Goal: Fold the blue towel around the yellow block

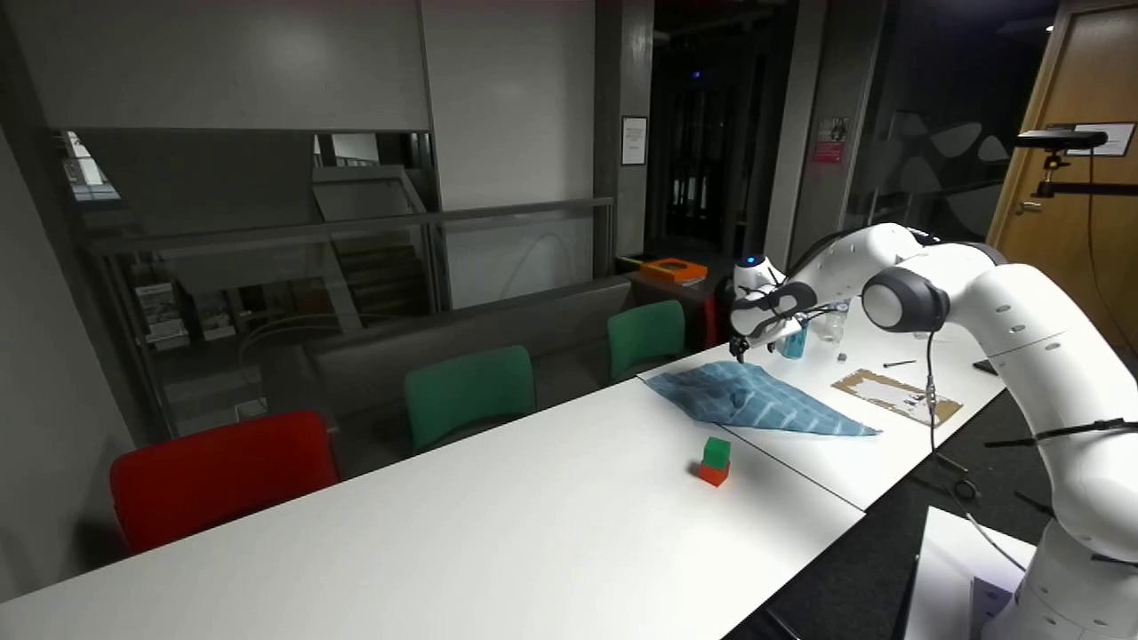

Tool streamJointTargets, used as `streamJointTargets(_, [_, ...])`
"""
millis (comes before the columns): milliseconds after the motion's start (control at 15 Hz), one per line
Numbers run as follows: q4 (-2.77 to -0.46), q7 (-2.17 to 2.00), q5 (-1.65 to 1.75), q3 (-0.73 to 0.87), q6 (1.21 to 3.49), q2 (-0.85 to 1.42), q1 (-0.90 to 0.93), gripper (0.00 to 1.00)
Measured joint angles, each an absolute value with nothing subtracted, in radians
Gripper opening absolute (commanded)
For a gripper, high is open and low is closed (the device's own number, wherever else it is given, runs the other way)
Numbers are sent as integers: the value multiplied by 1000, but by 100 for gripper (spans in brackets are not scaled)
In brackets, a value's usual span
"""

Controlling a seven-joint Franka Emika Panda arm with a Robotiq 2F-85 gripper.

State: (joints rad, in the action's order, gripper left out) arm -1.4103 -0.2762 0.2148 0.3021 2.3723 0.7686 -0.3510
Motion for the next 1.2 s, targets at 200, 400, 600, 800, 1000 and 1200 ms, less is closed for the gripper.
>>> streamJointTargets(200, [-1539,-343,214,302,2376,673,-349,100])
streamJointTargets(400, [-1675,-351,185,317,2376,577,-335,100])
streamJointTargets(600, [-1821,-351,176,326,2374,482,-324,100])
streamJointTargets(800, [-1960,-350,177,336,2375,403,-311,100])
streamJointTargets(1000, [-2057,-354,175,341,2374,357,-307,100])
streamJointTargets(1200, [-2097,-355,177,342,2367,351,-299,100])
